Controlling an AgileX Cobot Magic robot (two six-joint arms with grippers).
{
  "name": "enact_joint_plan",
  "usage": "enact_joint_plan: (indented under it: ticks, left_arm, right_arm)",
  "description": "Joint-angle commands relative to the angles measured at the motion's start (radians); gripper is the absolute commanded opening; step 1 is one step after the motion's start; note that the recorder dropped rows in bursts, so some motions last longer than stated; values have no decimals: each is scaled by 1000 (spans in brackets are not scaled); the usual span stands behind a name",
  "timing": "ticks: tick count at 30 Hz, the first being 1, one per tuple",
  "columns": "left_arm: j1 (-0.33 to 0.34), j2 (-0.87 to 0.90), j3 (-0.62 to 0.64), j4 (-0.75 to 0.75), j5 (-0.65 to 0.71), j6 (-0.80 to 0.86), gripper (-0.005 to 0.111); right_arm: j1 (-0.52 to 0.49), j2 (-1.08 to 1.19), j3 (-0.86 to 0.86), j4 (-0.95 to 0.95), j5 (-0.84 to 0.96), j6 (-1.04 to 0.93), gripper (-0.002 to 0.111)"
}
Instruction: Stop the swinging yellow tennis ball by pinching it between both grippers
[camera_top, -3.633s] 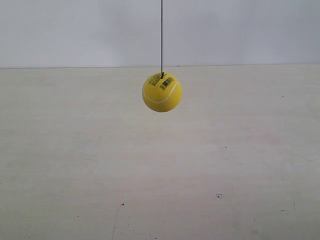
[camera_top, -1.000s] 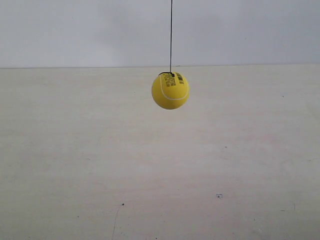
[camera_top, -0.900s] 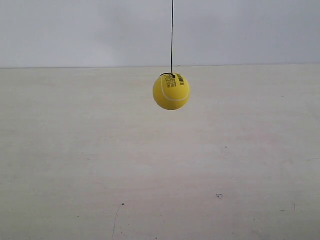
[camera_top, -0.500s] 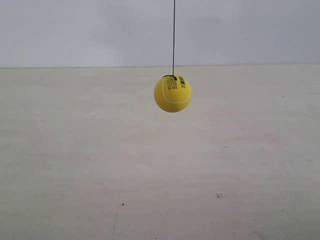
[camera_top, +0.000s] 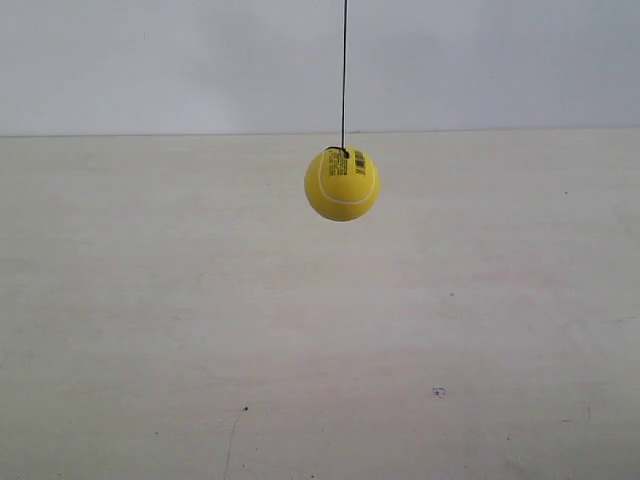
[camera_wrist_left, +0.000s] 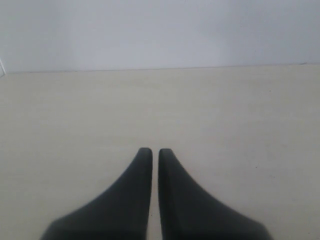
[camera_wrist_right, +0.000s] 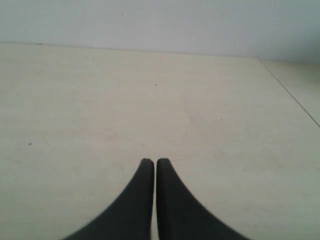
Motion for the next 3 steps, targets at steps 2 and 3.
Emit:
enact_joint_plan:
  ticks: [2, 3]
  left_arm:
    - [2, -3, 4, 1, 0, 4, 5]
    - [2, -3, 4, 1, 0, 4, 5]
  right_arm:
    - [-2, -5, -1, 3, -6, 1, 0]
    - [-2, -5, -1, 3, -6, 1, 0]
